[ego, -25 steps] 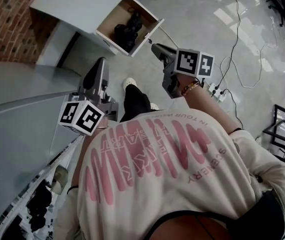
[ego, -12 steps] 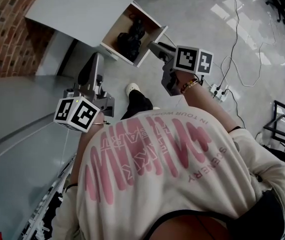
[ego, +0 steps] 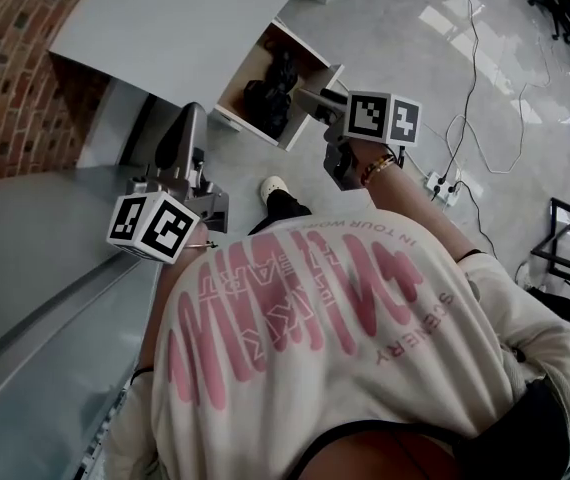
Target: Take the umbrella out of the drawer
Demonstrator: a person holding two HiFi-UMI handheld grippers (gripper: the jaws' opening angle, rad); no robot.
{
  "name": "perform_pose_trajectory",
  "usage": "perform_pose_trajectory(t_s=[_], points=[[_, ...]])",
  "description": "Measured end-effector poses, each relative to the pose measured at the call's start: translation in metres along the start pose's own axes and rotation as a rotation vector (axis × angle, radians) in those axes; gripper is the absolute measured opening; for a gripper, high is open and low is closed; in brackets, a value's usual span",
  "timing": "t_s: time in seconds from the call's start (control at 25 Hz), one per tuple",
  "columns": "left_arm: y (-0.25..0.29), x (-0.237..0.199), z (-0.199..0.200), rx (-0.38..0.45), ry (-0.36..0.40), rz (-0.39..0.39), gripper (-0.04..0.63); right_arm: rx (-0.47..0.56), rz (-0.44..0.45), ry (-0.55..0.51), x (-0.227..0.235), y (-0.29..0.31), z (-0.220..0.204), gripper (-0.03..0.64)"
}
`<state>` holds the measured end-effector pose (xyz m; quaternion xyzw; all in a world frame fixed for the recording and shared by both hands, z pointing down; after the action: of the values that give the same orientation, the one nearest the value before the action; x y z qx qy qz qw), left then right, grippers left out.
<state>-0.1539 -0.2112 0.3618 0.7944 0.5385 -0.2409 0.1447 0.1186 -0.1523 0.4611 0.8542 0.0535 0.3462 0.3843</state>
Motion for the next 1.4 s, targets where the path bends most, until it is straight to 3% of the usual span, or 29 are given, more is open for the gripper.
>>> perform_pose_trajectory(t_s=[0.44,1.08,1.4], points=[[0.003,-0.052,0.035,-0.005,0.038,0.014,0.005,-0.036,-0.028,0.073,-0.008,0.059,0.013,0.339],[0.002,-0.081,0.016,0.003,-0.021,0.142,0.005,-0.23,-0.073,0.008,0.004,0.119,-0.001,0.394],[0.003,-0.066,0.004,0.05,-0.009,0.315,0.005,-0.381,-0.09,-0.111,0.029,0.162,-0.015,0.416]])
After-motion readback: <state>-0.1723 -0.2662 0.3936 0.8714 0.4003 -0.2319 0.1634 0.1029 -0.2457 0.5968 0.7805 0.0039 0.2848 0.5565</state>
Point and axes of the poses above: the fingertips, and each gripper's own axes: y forward along the fingers, x to its right, z out of its top, the point moved 9 cm from there along -y, backward along the fingers, and after that the axes turned 14 degrees about -z, right-handed, at the moved point
